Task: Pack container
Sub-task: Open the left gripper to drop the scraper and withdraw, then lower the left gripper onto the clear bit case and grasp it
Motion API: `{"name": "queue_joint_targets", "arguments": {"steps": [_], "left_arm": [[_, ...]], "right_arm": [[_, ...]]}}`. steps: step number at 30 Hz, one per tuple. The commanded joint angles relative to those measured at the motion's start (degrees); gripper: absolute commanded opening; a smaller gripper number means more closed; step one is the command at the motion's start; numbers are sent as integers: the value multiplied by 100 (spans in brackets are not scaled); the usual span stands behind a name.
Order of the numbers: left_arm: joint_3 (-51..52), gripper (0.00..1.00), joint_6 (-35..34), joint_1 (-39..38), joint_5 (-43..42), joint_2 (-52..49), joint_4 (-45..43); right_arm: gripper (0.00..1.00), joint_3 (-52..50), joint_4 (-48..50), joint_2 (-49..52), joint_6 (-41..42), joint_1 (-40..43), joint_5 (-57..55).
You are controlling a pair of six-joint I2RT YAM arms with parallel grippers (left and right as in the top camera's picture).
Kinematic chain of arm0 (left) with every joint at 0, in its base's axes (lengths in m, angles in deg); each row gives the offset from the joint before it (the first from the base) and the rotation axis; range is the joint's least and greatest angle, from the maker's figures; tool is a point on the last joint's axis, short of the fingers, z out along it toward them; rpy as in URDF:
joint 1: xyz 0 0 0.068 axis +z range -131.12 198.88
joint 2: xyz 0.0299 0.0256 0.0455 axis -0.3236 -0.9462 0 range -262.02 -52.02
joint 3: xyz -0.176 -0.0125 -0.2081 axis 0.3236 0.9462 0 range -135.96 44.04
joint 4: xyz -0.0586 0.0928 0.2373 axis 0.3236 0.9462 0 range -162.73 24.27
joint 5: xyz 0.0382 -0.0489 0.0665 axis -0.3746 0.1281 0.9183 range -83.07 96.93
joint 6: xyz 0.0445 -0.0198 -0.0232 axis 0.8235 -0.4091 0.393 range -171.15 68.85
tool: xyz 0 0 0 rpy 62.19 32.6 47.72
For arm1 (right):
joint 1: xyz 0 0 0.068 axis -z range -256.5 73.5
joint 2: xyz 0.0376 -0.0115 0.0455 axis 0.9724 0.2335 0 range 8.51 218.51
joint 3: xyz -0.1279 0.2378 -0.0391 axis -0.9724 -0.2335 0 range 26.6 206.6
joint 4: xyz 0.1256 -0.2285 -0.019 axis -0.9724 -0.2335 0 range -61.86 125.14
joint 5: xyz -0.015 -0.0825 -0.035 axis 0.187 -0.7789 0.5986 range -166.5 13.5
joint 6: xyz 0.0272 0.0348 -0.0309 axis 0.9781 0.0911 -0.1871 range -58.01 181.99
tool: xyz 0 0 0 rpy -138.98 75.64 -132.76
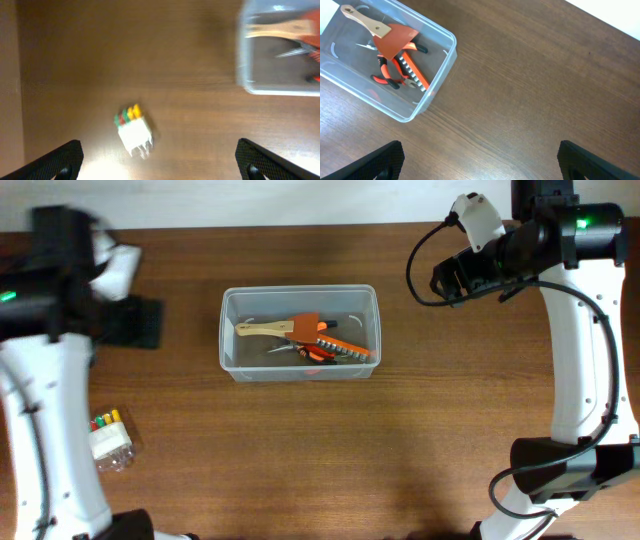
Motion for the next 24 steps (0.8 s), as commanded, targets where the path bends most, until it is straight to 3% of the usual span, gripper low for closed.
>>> {"name": "queue_joint_targets", "arguments": {"steps": [1,6,14,18,24], "left_arm": [[94,99,-813,664,-177,372,179],[894,99,-807,1329,-385,1373,-98],[3449,99,-807,1665,-227,2874,-1281],[4369,99,-942,2170,-411,2546,-1731],[4459,99,-938,2796,-538,1320,-2127]], "right_arm": [[99,-31,0,15,7,35,-22],[99,-31,-2,15,7,35,-24],[99,-31,-15,15,4,35,-24],[99,-31,-15,15,4,35,-24],[99,-31,-13,15,2,35,-24]]}}
